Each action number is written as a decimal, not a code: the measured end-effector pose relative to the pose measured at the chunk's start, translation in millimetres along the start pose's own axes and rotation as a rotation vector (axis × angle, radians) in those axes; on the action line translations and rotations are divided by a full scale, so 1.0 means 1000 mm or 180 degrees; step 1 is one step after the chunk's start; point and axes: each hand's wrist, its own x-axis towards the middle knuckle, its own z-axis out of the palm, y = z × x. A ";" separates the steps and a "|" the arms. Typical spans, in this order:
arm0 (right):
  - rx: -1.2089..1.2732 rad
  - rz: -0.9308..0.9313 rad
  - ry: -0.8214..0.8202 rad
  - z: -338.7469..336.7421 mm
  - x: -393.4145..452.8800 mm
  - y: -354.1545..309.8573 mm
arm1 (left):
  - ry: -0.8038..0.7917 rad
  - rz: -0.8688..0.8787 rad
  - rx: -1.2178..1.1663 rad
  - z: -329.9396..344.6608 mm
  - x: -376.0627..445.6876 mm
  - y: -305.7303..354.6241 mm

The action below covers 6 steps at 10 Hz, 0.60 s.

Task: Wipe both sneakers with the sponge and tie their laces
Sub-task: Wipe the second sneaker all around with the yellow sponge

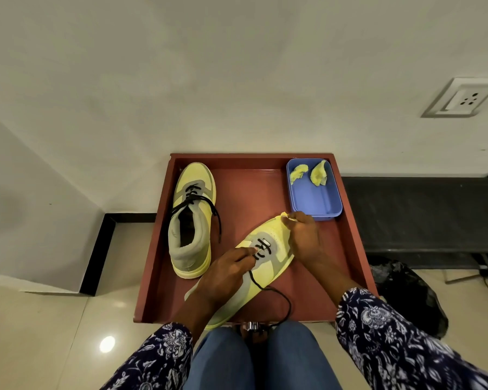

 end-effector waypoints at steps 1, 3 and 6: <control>-0.0024 0.0025 0.0046 0.001 0.006 0.001 | 0.0012 -0.0048 -0.0004 0.000 0.001 0.001; -0.0745 -0.0492 0.0009 -0.006 -0.022 0.013 | 0.0017 -0.0059 0.0001 -0.001 0.001 0.002; -0.0391 0.0176 0.0450 0.024 -0.084 0.006 | 0.0210 0.0077 0.0095 0.003 0.001 -0.002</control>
